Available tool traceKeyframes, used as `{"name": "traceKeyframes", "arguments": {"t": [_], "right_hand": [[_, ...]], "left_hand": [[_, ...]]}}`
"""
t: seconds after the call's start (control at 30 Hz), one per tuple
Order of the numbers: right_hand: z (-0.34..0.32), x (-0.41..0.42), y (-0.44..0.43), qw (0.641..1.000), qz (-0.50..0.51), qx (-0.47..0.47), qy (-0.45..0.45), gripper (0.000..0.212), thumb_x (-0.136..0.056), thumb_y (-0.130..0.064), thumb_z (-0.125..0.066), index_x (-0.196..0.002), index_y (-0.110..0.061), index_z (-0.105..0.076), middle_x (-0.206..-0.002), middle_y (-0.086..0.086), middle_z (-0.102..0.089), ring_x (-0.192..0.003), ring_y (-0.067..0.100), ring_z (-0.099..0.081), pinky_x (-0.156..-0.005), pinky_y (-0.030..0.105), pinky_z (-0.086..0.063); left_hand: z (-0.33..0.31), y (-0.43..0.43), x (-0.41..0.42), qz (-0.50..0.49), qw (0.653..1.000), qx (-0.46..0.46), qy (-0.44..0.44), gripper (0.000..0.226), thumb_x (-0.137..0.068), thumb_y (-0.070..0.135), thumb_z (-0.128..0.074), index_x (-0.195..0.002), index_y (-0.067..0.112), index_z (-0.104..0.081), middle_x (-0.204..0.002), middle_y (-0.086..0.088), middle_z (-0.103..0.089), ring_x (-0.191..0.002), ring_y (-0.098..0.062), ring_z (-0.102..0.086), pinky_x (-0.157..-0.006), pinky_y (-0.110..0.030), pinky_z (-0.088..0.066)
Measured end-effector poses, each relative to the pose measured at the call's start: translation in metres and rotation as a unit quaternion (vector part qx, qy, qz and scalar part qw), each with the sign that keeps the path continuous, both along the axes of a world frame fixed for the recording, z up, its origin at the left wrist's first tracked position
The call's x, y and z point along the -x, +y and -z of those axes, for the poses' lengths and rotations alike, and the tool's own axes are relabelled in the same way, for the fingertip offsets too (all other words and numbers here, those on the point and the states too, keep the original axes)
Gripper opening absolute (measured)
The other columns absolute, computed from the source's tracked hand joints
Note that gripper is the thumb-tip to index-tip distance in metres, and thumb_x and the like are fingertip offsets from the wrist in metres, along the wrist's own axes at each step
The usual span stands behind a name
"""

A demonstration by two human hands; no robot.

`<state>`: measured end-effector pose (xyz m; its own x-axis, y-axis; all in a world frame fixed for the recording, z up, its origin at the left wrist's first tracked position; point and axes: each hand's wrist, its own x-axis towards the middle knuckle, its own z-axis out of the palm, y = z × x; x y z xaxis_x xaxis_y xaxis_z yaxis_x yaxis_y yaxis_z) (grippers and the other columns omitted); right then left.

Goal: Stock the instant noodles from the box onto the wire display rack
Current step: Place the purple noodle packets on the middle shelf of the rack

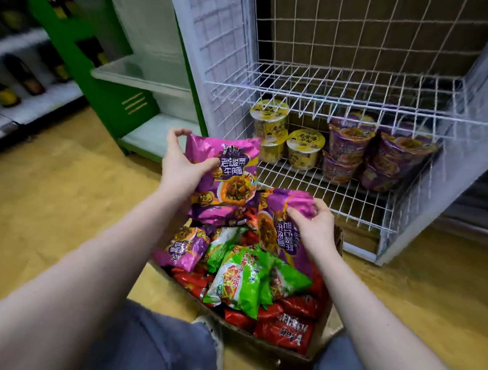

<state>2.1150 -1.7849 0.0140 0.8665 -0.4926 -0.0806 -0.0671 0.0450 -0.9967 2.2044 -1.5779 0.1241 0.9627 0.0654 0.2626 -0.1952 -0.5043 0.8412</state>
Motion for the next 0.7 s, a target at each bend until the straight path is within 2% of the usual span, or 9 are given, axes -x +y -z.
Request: {"name": "traceKeyframes", "arguments": {"t": [0.1, 0.17, 0.3, 0.33, 0.4, 0.43, 0.53, 0.6, 0.7], "right_hand": [[-0.029, 0.000, -0.004, 0.997, -0.040, 0.039, -0.045, 0.019, -0.080, -0.007, -0.072, -0.092, -0.015, -0.060, -0.081, -0.003, -0.066, -0.062, -0.010, -0.059, -0.072, 0.012, -0.047], [-0.055, 0.002, -0.008, 0.993, -0.070, 0.068, -0.073, 0.018, -0.081, -0.011, -0.071, -0.096, -0.015, -0.060, -0.082, -0.006, -0.065, -0.064, -0.010, -0.058, -0.069, 0.007, -0.045], [-0.104, 0.007, -0.010, 0.974, -0.137, 0.126, -0.130, 0.014, -0.086, -0.008, -0.065, -0.097, -0.016, -0.061, -0.084, -0.007, -0.066, -0.069, -0.005, -0.060, -0.071, 0.011, -0.046], [-0.115, 0.008, -0.010, 0.968, -0.146, 0.149, -0.137, 0.013, -0.087, -0.010, -0.064, -0.099, -0.015, -0.061, -0.086, -0.005, -0.066, -0.071, -0.002, -0.060, -0.072, 0.012, -0.046], [-0.137, 0.011, -0.011, 0.956, -0.165, 0.191, -0.147, 0.016, -0.090, -0.013, -0.061, -0.105, -0.015, -0.061, -0.090, -0.007, -0.064, -0.076, -0.002, -0.058, -0.075, 0.013, -0.045], [-0.146, 0.012, -0.011, 0.951, -0.170, 0.208, -0.153, 0.019, -0.091, -0.013, -0.059, -0.109, -0.015, -0.061, -0.093, -0.008, -0.064, -0.079, -0.003, -0.057, -0.077, 0.012, -0.044], [-0.172, 0.015, -0.014, 0.944, -0.168, 0.230, -0.164, 0.022, -0.093, -0.013, -0.055, -0.114, -0.011, -0.060, -0.101, -0.003, -0.064, -0.089, 0.007, -0.060, -0.085, 0.022, -0.045], [-0.188, 0.018, -0.015, 0.939, -0.173, 0.243, -0.170, 0.018, -0.094, -0.014, -0.053, -0.111, -0.014, -0.060, -0.101, -0.001, -0.066, -0.094, 0.015, -0.062, -0.088, 0.029, -0.046], [-0.210, 0.023, -0.015, 0.928, -0.191, 0.264, -0.179, 0.014, -0.095, -0.015, -0.051, -0.105, -0.022, -0.057, -0.096, -0.008, -0.064, -0.093, 0.012, -0.060, -0.089, 0.029, -0.045]], "left_hand": [[-0.017, 0.005, 0.005, -0.006, 0.997, -0.071, 0.013, 0.058, -0.084, 0.017, -0.069, -0.127, 0.012, -0.031, -0.102, -0.002, -0.051, -0.094, -0.020, -0.055, -0.081, -0.022, -0.039], [-0.029, 0.009, 0.010, 0.009, 0.995, -0.104, -0.001, 0.059, -0.088, 0.017, -0.064, -0.133, 0.011, -0.027, -0.107, -0.006, -0.052, -0.100, -0.028, -0.058, -0.088, -0.029, -0.041], [-0.054, 0.005, 0.025, 0.097, 0.977, -0.184, -0.047, 0.077, -0.090, 0.012, -0.061, -0.147, 0.029, -0.012, -0.131, -0.021, -0.053, -0.113, -0.032, -0.058, -0.095, -0.026, -0.037], [-0.063, 0.001, 0.028, 0.121, 0.971, -0.198, -0.053, 0.078, -0.091, 0.011, -0.060, -0.147, 0.035, -0.011, -0.126, -0.022, -0.057, -0.111, -0.033, -0.060, -0.095, -0.025, -0.038], [-0.078, -0.008, 0.033, 0.162, 0.956, -0.235, -0.067, 0.066, -0.093, 0.010, -0.055, -0.144, 0.036, -0.022, -0.095, -0.011, -0.065, -0.084, -0.028, -0.064, -0.080, -0.024, -0.041], [-0.085, -0.012, 0.035, 0.186, 0.945, -0.257, -0.077, 0.054, -0.095, 0.010, -0.052, -0.141, 0.030, -0.033, -0.089, -0.004, -0.062, -0.078, -0.022, -0.061, -0.076, -0.022, -0.038], [-0.104, -0.025, 0.034, 0.280, 0.895, -0.333, -0.096, 0.025, -0.094, 0.000, -0.048, -0.112, 0.007, -0.063, -0.095, -0.002, -0.059, -0.096, -0.023, -0.058, -0.079, -0.014, -0.032], [-0.113, -0.032, 0.034, 0.302, 0.875, -0.372, -0.065, 0.021, -0.093, -0.001, -0.048, -0.102, 0.001, -0.066, -0.094, -0.011, -0.064, -0.096, -0.022, -0.058, -0.082, -0.020, -0.037], [-0.128, -0.042, 0.042, 0.342, 0.901, -0.266, 0.038, 0.023, -0.096, 0.003, -0.043, -0.098, 0.001, -0.066, -0.097, -0.012, -0.070, -0.082, -0.008, -0.059, -0.089, -0.032, -0.049]]}}
